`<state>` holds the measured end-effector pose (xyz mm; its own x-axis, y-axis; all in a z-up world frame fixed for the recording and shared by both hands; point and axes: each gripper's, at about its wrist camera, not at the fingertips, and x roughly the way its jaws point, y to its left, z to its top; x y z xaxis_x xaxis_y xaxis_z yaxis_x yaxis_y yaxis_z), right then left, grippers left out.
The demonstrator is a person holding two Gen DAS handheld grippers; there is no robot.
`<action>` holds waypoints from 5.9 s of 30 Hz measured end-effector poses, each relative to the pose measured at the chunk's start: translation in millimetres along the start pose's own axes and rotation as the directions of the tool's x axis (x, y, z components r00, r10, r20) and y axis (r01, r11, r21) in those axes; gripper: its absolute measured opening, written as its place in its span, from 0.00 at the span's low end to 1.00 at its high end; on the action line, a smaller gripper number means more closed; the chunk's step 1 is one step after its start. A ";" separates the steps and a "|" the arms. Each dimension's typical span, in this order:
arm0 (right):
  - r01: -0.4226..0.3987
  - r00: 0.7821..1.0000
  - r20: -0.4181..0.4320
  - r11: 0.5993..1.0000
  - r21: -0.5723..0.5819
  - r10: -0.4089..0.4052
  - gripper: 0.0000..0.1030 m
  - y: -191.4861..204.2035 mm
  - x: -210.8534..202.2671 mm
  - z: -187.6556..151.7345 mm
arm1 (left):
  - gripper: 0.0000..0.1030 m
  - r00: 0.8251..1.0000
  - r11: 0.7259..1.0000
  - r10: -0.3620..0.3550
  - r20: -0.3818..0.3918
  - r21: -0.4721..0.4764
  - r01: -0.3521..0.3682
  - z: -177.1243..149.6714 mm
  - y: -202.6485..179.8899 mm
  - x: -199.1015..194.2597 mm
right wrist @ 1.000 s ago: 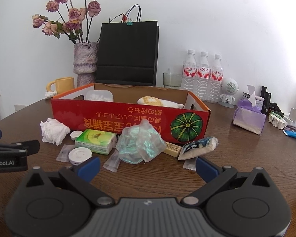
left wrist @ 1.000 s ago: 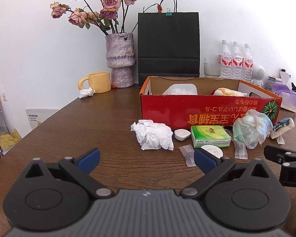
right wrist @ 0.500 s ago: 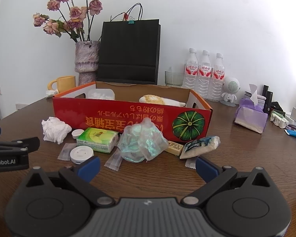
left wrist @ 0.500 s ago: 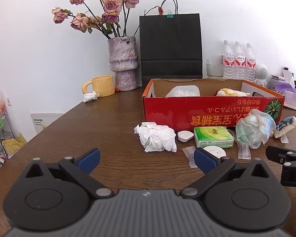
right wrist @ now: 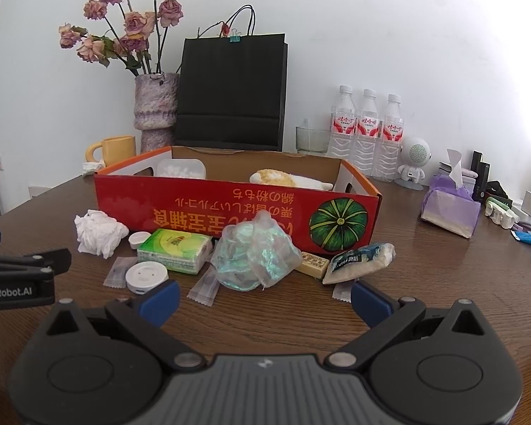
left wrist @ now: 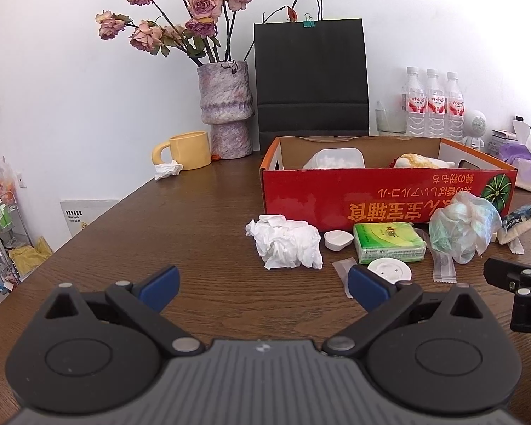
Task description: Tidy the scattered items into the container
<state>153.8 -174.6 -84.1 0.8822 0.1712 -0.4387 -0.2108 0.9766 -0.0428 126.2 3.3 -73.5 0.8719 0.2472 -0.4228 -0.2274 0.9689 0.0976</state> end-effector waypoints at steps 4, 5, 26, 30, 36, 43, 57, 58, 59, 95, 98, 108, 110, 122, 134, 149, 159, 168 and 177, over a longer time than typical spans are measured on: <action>0.001 1.000 -0.002 1.000 0.005 -0.001 1.00 -1.0 0.7 0.3 | 1.00 1.000 1.000 0.004 0.005 0.002 -0.004 -0.3 -0.7 -1.1; 0.001 1.000 -0.002 1.000 0.006 -0.001 1.00 -1.2 0.8 0.3 | 1.00 1.000 1.000 0.004 0.005 0.002 -0.004 -0.2 -0.7 -1.1; 0.000 1.000 -0.005 1.000 0.005 0.000 1.00 -1.3 1.1 -0.2 | 1.00 1.000 1.000 -0.010 0.004 -0.012 0.010 0.3 1.7 -0.6; 0.000 1.000 -0.004 1.000 0.005 0.000 1.00 -1.3 1.0 -0.1 | 1.00 1.000 1.000 -0.011 0.004 -0.012 0.011 0.3 1.3 -0.5; -0.003 1.000 -0.006 1.000 0.004 0.003 1.00 -0.9 1.5 -0.3 | 1.00 1.000 1.000 -0.010 0.011 -0.017 0.010 0.0 1.3 -0.8; -0.002 1.000 -0.006 1.000 0.005 0.002 1.00 -0.9 1.6 -0.2 | 1.00 1.000 1.000 -0.010 0.013 -0.018 0.010 -0.2 1.5 -1.6; -0.003 1.000 -0.006 1.000 0.005 0.003 1.00 -1.3 1.8 -0.1 | 1.00 1.000 1.000 -0.014 0.016 -0.021 0.015 0.5 1.8 -3.5; -0.003 1.000 -0.006 1.000 0.005 0.003 1.00 -1.4 1.8 -0.1 | 1.00 1.000 1.000 -0.015 0.015 -0.021 0.016 0.6 1.9 -3.1; -0.002 1.000 -0.006 1.000 0.006 0.002 1.00 -1.5 1.7 -0.1 | 1.00 1.000 1.000 -0.016 0.013 -0.020 0.016 0.7 1.8 -2.6; 0.110 0.992 -0.080 0.986 0.128 -0.101 0.89 -81.1 50.1 29.6 | 1.00 0.971 0.980 -0.177 -0.159 -0.123 0.159 46.6 32.9 86.4; 0.107 0.990 -0.105 0.983 0.151 -0.092 0.88 -92.3 60.8 33.4 | 1.00 0.972 0.984 -0.162 -0.169 -0.107 0.145 47.5 30.2 98.7; 0.072 0.990 -0.131 0.973 0.218 -0.044 0.54 -99.6 83.8 30.1 | 1.00 0.975 0.988 -0.137 -0.177 -0.091 0.123 43.4 24.0 114.2; 0.062 0.991 -0.131 0.975 0.214 -0.035 0.49 -99.1 84.7 29.7 | 1.00 0.977 0.990 -0.127 -0.172 -0.077 0.115 43.0 21.6 113.7; 0.061 0.994 -0.100 0.989 0.132 -0.048 0.22 -83.1 79.6 27.2 | 0.52 0.980 0.992 -0.125 -0.153 -0.021 0.124 38.8 13.0 109.6; 0.078 0.994 -0.083 0.989 0.125 -0.068 0.17 -77.1 68.3 27.7 | 0.33 0.979 0.986 -0.163 -0.118 -0.062 0.157 36.8 31.6 91.5; 0.039 0.999 -0.014 0.985 0.167 -0.037 0.14 -77.2 43.0 41.6 | 0.33 0.979 0.977 -0.196 -0.048 -0.091 0.191 56.8 45.6 59.3; 0.022 0.999 0.042 0.986 0.163 -0.029 0.14 -77.7 29.4 63.1 | 0.34 0.976 0.971 -0.217 -0.002 -0.107 0.216 79.1 49.8 49.0; -0.013 0.995 0.097 0.988 0.152 -0.001 0.14 -69.4 31.2 97.3 | 0.34 0.966 0.962 -0.257 0.028 -0.088 0.258 107.2 37.4 50.3; -0.017 0.996 0.092 0.988 0.151 0.003 0.14 -66.6 53.8 114.5 | 0.34 0.955 0.953 -0.294 0.033 -0.072 0.295 123.9 16.6 61.6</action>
<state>263.6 -215.5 -2.1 0.9166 0.1851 -0.3543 -0.1596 0.9821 0.1003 229.9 35.9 13.7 0.9140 -0.0481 -0.4029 0.0098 0.9953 -0.0965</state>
